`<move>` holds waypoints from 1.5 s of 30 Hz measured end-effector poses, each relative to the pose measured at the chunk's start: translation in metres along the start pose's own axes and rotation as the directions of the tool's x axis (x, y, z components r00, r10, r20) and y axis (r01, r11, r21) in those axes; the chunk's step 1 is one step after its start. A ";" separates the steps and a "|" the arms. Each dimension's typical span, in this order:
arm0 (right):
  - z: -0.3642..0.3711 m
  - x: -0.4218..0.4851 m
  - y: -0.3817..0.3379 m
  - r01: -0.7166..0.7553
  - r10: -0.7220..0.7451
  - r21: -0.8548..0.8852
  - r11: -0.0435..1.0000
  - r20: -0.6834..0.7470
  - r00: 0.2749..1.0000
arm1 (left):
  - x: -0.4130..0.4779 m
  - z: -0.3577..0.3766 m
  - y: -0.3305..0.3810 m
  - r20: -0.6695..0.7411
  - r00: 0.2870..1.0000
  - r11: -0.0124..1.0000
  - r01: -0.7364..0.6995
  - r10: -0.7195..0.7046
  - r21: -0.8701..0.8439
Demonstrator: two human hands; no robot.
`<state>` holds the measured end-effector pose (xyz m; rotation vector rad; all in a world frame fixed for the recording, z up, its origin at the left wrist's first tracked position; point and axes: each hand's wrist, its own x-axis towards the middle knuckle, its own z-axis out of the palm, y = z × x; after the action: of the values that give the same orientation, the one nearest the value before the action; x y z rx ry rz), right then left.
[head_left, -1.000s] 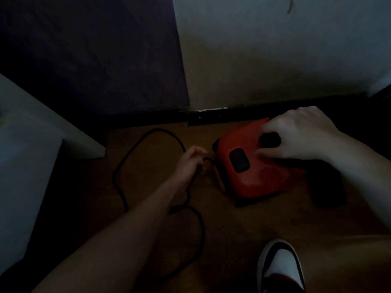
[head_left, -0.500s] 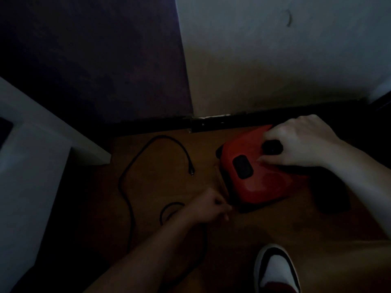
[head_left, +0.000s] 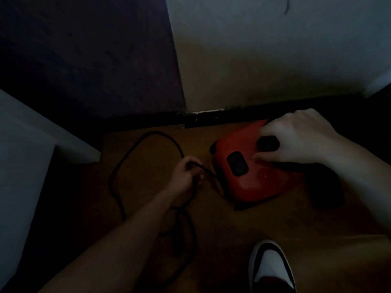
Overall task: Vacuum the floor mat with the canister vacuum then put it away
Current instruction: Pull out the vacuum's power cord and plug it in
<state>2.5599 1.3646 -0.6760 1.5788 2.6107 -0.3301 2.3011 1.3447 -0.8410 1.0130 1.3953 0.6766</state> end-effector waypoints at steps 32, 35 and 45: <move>-0.001 0.004 -0.008 -0.047 0.050 -0.049 0.998 0.058 0.997 | -0.053 0.047 -0.044 0.162 0.981 0.993 0.098 -0.108 0.068; 0.000 0.005 -0.007 -0.040 0.043 -0.064 0.997 0.044 0.998 | -0.040 0.045 -0.056 0.114 0.987 0.991 0.105 -0.115 0.087; 0.001 0.005 -0.007 -0.033 0.035 -0.065 0.997 0.029 0.999 | 0.024 0.000 -0.012 -0.070 0.992 0.990 -0.098 0.106 0.105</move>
<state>2.5518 1.3657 -0.6769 1.5834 2.5419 -0.2628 2.3018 1.3606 -0.8634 1.1558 1.4630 0.7310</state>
